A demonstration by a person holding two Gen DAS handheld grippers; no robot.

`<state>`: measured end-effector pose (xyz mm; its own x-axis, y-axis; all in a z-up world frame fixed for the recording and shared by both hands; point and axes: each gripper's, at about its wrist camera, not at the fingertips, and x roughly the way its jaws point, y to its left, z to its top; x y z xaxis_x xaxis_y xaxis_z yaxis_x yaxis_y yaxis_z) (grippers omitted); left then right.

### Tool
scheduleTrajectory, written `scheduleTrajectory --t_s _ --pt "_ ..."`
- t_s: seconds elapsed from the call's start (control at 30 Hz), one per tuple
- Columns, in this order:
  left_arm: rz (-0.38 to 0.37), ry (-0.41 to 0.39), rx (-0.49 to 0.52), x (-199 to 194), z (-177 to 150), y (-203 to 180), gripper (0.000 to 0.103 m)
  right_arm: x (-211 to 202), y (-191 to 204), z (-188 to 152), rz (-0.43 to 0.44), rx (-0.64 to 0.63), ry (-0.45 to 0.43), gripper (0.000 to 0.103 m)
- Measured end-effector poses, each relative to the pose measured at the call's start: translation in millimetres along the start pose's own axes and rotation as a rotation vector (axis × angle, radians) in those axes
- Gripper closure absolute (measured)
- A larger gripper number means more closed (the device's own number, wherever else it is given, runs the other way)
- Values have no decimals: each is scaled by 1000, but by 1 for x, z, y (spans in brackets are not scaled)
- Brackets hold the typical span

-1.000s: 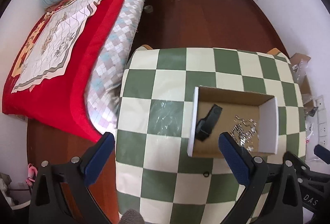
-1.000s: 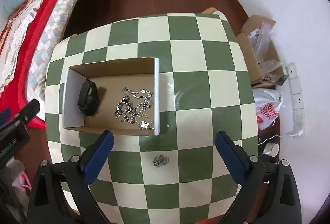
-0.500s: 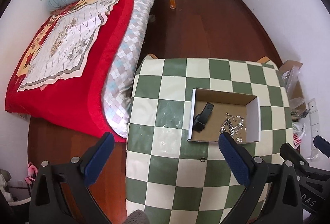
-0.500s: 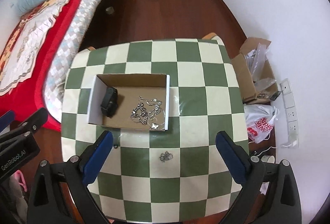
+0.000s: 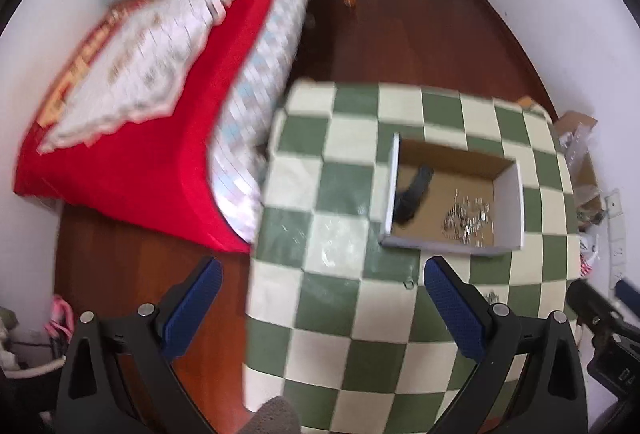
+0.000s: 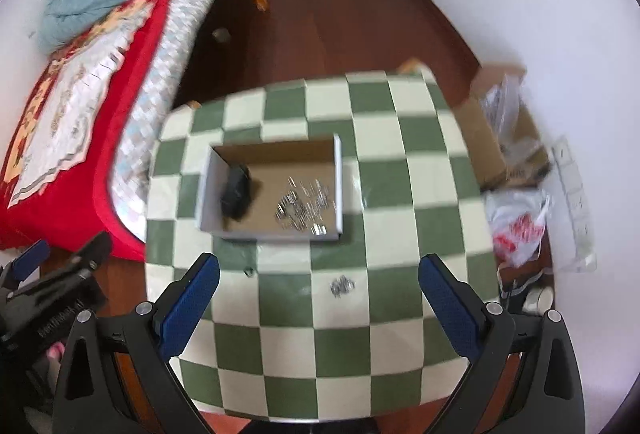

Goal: Organize jewelry
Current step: 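Lower the right gripper toward the small silver chain cluster on the table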

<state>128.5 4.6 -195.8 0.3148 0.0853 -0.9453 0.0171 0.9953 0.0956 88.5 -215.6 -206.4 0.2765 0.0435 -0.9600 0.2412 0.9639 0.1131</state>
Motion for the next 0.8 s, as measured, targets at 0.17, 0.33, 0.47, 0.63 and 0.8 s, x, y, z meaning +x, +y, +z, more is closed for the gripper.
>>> scheduleTrajectory --t_s 0.17,0.33,0.47,0.63,0.8 --pt "58 95 32 59 -19 -6 0 65 -34 -27 5 114 114 8" --pt "106 169 55 107 -34 -8 0 124 -49 -45 16 173 179 22" --pt "126 206 73 130 -39 -9 0 163 -46 -51 1 165 214 22" --pt "145 216 108 142 -40 -17 0 190 -38 -58 -25 151 240 34" --pt "128 224 110 144 -35 -23 0 193 -20 -65 -112 65 179 53"
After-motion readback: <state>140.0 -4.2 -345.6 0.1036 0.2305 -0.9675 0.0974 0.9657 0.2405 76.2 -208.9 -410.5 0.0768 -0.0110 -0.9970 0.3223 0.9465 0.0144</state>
